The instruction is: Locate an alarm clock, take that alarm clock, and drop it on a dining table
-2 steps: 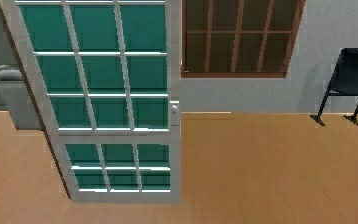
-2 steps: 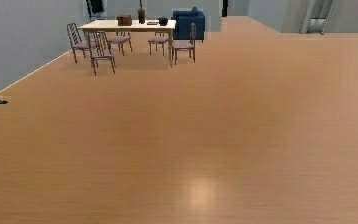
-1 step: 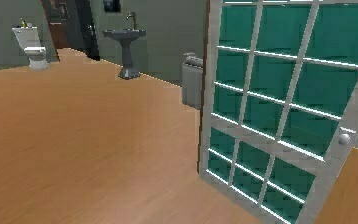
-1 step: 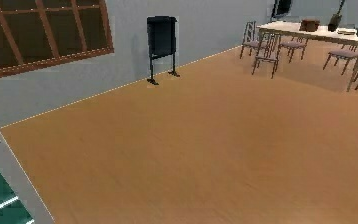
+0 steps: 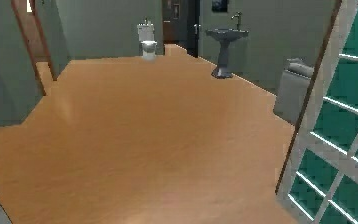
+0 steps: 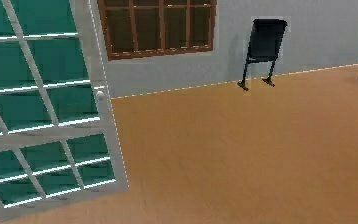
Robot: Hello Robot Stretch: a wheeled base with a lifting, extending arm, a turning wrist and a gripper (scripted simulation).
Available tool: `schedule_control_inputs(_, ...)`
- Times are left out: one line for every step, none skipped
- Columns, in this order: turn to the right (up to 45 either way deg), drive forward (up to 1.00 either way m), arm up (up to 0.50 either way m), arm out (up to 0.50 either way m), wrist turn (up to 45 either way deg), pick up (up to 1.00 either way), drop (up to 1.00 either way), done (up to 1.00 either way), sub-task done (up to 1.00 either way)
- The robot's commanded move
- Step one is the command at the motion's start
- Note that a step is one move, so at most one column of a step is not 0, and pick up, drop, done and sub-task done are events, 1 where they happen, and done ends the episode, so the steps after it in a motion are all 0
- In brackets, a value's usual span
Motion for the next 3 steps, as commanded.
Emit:
schedule_control_inputs(0.0,1.0,0.0,0.0,0.0,0.0,0.0,0.0,0.0)
schedule_control_inputs(0.0,1.0,0.0,0.0,0.0,0.0,0.0,0.0,0.0)
schedule_control_inputs(0.0,1.0,0.0,0.0,0.0,0.0,0.0,0.0,0.0)
